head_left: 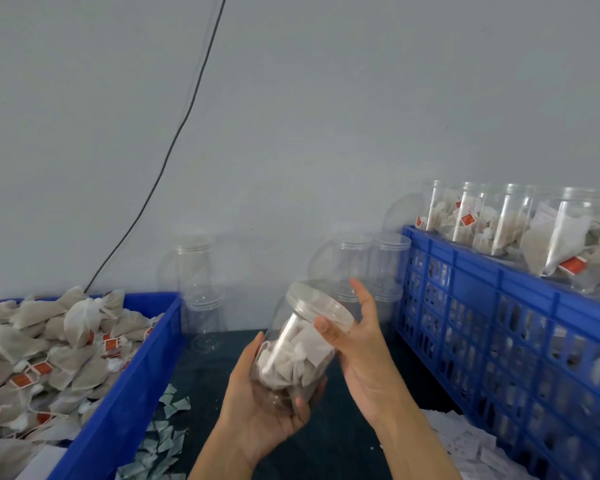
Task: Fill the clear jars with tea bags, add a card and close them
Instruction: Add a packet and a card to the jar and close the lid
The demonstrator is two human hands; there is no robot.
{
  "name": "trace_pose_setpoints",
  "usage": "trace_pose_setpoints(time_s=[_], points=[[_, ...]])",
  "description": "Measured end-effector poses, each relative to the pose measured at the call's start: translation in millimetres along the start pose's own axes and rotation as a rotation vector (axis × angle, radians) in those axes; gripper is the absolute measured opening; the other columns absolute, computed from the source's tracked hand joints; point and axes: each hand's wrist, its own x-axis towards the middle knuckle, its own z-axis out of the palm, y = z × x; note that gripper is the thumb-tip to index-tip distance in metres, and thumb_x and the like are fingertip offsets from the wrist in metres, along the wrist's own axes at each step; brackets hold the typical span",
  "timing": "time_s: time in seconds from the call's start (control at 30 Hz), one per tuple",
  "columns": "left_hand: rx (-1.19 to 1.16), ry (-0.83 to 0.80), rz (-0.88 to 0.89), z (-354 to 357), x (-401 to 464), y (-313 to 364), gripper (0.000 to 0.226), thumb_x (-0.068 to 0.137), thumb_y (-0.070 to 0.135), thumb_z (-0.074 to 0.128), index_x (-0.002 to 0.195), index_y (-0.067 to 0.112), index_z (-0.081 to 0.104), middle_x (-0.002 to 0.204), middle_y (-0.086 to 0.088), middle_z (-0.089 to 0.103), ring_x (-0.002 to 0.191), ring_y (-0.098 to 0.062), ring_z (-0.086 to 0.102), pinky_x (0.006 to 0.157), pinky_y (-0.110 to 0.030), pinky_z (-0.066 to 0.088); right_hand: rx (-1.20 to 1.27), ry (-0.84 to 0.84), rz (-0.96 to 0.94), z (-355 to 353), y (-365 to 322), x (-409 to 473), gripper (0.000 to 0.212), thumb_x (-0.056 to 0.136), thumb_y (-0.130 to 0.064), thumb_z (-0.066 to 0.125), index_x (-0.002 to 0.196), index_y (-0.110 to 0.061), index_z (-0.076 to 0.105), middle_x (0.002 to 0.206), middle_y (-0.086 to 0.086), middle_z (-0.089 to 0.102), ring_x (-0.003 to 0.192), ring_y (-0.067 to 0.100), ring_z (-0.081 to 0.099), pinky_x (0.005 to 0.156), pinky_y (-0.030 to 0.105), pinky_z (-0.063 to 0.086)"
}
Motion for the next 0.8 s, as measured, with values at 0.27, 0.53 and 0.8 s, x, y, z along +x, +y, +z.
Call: trace_pose_setpoints(time_s=[0.27,0.53,0.8], points=[[0.005,-0.025,-0.051,-2,6,-2,0.065,0.052,0.042,0.081,0.1,-0.001,0.074,0.101,-0.023,0.068,0.072,-0.035,0.067,0.042,-0.029,0.052,-0.031,0.121,-0.004,2,9,0,0.095,0.036,-0.043,0.09,0.121,-0.046,0.048,0.12,0.002,0.062,0.104,0.02,0.065,0.089,0.036,0.054],[-0.025,0.049,0.054,10,3,-16,0.07,0.064,0.053,0.073,0.114,0.004,0.066,0.098,-0.021,0.069,0.062,-0.032,0.067,0.037,-0.026,0.049,0.034,0.16,-0.012,2,5,-1,0.077,0.041,-0.031,0.088,0.111,-0.025,0.055,0.108,0.004,0.066,0.09,0.016,0.066,0.072,0.026,0.053],[-0.014,-0.002,0.213,16,9,-26,0.054,0.071,0.054,0.066,0.094,0.007,0.077,0.096,-0.019,0.069,0.065,-0.028,0.066,0.045,-0.03,0.053,-0.024,0.117,-0.061,3,-6,-5,0.108,0.042,-0.036,0.097,0.131,-0.041,0.036,0.118,-0.002,0.062,0.098,0.01,0.067,0.077,0.023,0.052]])
